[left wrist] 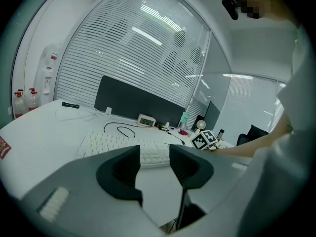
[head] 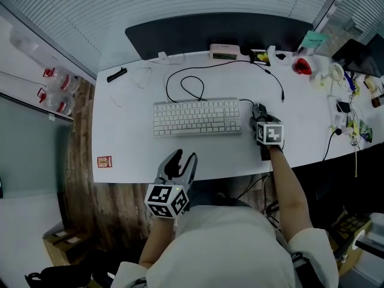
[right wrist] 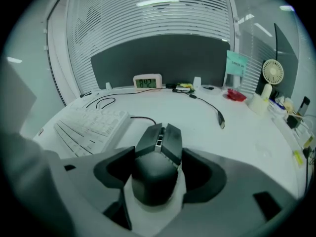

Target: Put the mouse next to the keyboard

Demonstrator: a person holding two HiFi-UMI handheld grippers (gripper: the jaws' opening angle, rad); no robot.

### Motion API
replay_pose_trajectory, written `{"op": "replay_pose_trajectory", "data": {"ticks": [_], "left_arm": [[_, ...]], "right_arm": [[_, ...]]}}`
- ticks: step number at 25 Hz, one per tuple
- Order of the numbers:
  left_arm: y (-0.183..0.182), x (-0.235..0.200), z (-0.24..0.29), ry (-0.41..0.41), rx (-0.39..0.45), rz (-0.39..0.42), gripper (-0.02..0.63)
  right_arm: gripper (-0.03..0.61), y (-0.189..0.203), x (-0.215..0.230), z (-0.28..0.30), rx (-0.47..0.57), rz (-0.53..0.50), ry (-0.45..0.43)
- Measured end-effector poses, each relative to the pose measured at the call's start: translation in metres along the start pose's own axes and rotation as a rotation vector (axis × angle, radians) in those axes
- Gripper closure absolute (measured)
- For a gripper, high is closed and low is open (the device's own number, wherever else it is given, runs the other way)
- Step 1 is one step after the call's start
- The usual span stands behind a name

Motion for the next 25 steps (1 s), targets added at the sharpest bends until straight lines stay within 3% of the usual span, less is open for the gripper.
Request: {"op": "replay_pose_trajectory", "data": {"ticks": [8, 15, 21, 25], "left_arm": [[0.007, 0.015, -0.02, -0.026, 0.012, 0.016, 0.431], [0.016, 0.03, -0.041, -0.047, 0.04, 0.028, 0.431], [0.021, 0.047, -0.063, -0.083, 0.076, 0.036, 0.439], [0.027, 0.064, -0.077, -0.086, 0.082, 0.056, 0.477]], "right_arm": [[0.261, 0.008, -0.004, -0.017, 0.051, -0.02, 0.036], [0.262, 0.02, -0.031, -0.064, 0.171, 0.024, -0.073], [0.355, 0.034, -0.061, -0.127, 0.276, 0.003, -0.184], [0.428, 0.045, -0.079, -0.173, 0.341, -0.036, -0.237]]}}
Point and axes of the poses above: the fingertips, and each gripper's own axes: z forward along the fingers, x to its right, y out of its underside, the point moved 1 cm from there along -z, backward along the fingers, and after that the axes turned 12 degrees about z, right-handed, at the moved point
